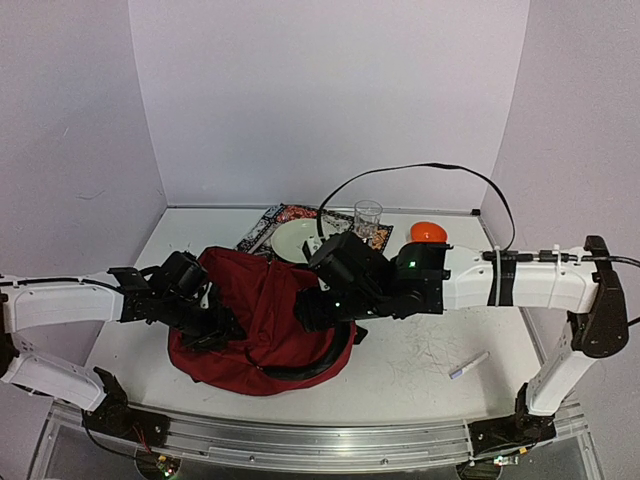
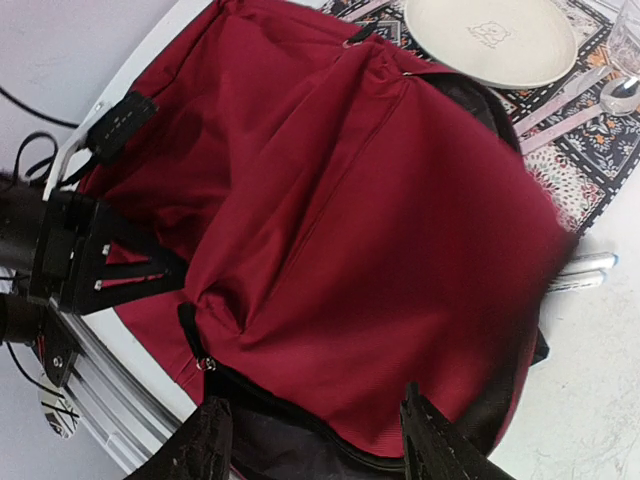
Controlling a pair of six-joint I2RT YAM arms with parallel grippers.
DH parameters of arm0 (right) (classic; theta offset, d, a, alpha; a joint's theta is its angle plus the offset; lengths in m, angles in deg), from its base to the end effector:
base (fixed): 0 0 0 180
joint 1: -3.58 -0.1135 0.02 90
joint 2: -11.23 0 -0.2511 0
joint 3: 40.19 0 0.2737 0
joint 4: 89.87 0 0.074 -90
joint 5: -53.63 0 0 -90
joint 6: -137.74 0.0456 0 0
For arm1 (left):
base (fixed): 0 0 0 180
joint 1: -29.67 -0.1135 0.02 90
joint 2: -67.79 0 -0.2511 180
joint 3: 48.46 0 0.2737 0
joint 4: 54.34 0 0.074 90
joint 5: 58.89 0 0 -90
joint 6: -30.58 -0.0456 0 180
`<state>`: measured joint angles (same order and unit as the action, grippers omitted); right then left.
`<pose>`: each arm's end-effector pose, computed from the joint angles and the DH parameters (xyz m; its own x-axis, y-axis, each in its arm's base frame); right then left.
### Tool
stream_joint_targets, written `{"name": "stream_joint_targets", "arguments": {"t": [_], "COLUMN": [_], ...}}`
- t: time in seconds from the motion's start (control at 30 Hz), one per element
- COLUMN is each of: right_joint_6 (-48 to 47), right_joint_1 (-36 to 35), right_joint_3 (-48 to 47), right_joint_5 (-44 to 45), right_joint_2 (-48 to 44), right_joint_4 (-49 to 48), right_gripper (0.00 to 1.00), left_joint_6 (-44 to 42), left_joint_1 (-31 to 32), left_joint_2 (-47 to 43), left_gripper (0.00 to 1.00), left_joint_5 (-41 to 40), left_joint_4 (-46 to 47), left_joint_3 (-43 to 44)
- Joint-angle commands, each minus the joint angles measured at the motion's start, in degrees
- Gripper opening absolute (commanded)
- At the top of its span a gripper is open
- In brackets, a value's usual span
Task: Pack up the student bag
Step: Move the student bag to the center of the board, then pick up the largest pocket of the bag from the student bag.
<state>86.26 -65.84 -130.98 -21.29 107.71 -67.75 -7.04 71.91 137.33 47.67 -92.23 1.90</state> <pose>0.1605 0.3938 0.2808 -0.6409 0.0038 -0.7676 -0.5418 0.7061 0.4559 0.1798 -0.1809 0.1600 -0.9805 -0.1352 -0.1423 -0.0288 0.8165 -0.5766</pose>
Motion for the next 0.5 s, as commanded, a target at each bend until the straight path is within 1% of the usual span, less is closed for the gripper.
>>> {"name": "stream_joint_targets", "arguments": {"t": [0.0,0.13,0.23,0.3,0.4,0.47], "right_joint_6": [-0.6,-1.3,-4.9,-7.3,-8.9,-9.3], "right_joint_1": [-0.8,-0.9,-1.7,-3.1,-5.2,-6.1], "right_joint_3": [-2.5,-2.3,-3.2,-5.0,-8.1,-9.6], "right_joint_5": [3.7,5.8,2.8,0.5,-3.1,-5.4], "right_joint_2": [1.1,-1.0,-0.3,2.6,7.7,11.0], "right_joint_4": [4.2,4.6,3.9,3.3,2.5,0.8], "right_gripper": [0.61,0.65,0.65,0.63,0.57,0.53], "left_joint_6": [-0.7,-0.6,0.1,0.1,-0.7,-1.1], "left_joint_1": [0.4,0.9,1.7,1.7,1.6,1.6], "left_joint_2": [-0.7,-0.7,-1.5,-2.7,-3.0,-2.5], "left_gripper": [0.58,0.59,0.59,0.59,0.58,0.54], "left_joint_5": [1.5,3.0,2.6,0.7,-1.9,-2.7], "left_joint_4": [3.5,3.3,3.1,2.2,-0.4,-1.2], "left_joint_3": [0.4,-0.1,-0.6,-0.2,1.3,1.7]}}
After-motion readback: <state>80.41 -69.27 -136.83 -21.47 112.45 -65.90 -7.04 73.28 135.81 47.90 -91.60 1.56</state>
